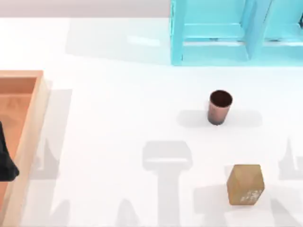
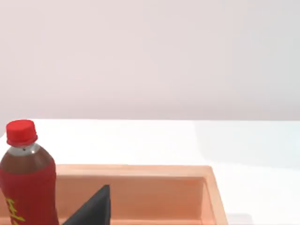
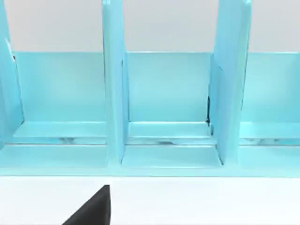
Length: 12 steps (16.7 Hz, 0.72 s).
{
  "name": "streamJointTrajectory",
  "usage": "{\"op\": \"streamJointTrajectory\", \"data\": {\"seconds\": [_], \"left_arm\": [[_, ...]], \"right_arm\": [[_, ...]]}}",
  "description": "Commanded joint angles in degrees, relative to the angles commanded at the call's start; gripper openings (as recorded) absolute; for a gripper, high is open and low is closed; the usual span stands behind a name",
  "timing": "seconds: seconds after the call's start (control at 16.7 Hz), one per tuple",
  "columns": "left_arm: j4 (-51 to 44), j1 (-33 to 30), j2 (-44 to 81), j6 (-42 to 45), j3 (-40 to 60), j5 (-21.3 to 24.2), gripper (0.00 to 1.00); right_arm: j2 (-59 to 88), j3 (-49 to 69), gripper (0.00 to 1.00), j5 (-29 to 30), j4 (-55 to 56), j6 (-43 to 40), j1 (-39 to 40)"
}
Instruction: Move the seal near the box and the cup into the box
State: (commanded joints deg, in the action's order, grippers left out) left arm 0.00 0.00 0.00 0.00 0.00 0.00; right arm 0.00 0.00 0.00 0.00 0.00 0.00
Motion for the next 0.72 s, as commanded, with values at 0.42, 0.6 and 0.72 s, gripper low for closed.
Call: {"op": "streamJointTrajectory", "data": {"seconds": [0.42,0.6,0.72], "left_arm": [[-4.32,-0.98,7.57,-3.63,6.00,-0.88,1.00],[-10.44,-2.58,18.33,-8.68,14.76,-2.00,1.00],[-15.56,-4.16,27.32,-12.82,22.21,-2.81,1.00]], "right_arm": [[0.00,0.00,1.00,0.00,0.00,0.00,0.00],[0.00,0.00,1.00,0.00,0.00,0.00,0.00],[0.00,0.00,1.00,0.00,0.00,0.00,0.00]]}}
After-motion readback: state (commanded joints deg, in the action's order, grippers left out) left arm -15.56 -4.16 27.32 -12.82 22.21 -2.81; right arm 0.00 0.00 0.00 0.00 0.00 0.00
